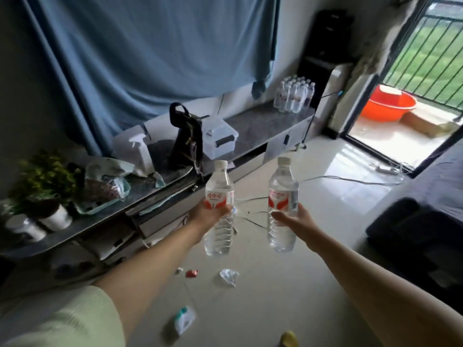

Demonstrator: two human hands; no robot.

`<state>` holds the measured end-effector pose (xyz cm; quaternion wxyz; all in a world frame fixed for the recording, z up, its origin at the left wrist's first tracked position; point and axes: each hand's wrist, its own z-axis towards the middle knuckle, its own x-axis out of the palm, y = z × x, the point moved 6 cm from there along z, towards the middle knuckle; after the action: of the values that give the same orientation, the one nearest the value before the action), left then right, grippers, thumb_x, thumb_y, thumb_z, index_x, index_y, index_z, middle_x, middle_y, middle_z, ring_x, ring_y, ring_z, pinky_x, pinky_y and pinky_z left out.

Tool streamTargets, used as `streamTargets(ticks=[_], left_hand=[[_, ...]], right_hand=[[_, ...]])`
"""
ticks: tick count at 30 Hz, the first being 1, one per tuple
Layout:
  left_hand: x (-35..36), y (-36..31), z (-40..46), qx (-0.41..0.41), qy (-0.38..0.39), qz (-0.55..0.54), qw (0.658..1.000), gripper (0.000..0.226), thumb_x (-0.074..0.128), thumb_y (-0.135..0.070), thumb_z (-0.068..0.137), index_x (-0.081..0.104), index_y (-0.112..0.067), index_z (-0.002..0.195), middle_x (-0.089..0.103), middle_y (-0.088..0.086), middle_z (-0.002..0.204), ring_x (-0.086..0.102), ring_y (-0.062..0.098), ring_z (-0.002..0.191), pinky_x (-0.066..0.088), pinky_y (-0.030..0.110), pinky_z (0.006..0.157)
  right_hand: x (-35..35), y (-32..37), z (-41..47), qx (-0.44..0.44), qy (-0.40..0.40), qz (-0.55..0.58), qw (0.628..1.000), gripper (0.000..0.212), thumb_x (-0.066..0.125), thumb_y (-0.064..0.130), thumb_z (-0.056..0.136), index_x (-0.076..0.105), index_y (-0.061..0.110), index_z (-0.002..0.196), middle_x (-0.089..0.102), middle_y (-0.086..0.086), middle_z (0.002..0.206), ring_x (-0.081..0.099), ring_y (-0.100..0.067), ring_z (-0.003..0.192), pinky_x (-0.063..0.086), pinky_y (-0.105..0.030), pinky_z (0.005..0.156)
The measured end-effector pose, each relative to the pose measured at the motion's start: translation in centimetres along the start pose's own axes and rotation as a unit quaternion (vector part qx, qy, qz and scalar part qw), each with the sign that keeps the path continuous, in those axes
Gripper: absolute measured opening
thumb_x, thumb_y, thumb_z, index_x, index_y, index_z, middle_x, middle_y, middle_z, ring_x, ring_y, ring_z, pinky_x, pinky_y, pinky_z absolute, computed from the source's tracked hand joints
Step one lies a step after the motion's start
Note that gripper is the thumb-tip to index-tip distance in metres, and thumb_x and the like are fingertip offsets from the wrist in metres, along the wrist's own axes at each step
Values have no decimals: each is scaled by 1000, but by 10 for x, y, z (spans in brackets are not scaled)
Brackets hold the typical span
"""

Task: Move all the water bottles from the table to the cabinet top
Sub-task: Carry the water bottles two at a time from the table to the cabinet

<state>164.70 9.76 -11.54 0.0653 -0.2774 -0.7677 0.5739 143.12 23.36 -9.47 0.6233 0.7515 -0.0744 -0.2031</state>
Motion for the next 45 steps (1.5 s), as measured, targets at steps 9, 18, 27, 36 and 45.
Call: streamTargets(ticks=[9,18,27,36,45], left_hand=[[128,-45,48,-5,33,3,999,35,78,-26,77,67,-9,104,71,18,107,67,30,96,51,46,93],[253,-94,94,-13,38,6,999,32,76,-27,79,66,-17,107,70,4,101,65,21,93,49,30,83],[352,-117,182,-30,67,48,996,35,80,-42,70,66,-29,99,72,-4,99,66,20,97,53,38,90],[456,-202,336,-8,112,61,992,38,79,-39,73,68,-22,104,72,1,99,67,21,97,54,37,90],[534,-290,462,-1,134,50,990,40,80,-39,72,67,-22,106,71,2,103,66,23,100,52,44,97]], right_hand=[[-114,-24,24,-15,-7,34,999,55,76,48,59,64,17,103,75,8,85,71,-4,76,52,-12,63],[-247,-53,70,6,11,19,1000,26,75,14,80,61,22,101,72,0,90,70,-6,76,53,-15,64],[-348,-93,128,42,-42,6,998,24,73,12,82,61,22,100,70,-1,91,68,-6,78,55,-15,68],[-466,-101,261,70,-87,-12,994,39,76,25,80,61,14,114,72,-6,101,68,-24,96,55,-36,87],[-576,-85,375,67,-127,-25,989,52,78,51,70,61,25,111,72,2,100,69,-18,95,56,-37,87]])
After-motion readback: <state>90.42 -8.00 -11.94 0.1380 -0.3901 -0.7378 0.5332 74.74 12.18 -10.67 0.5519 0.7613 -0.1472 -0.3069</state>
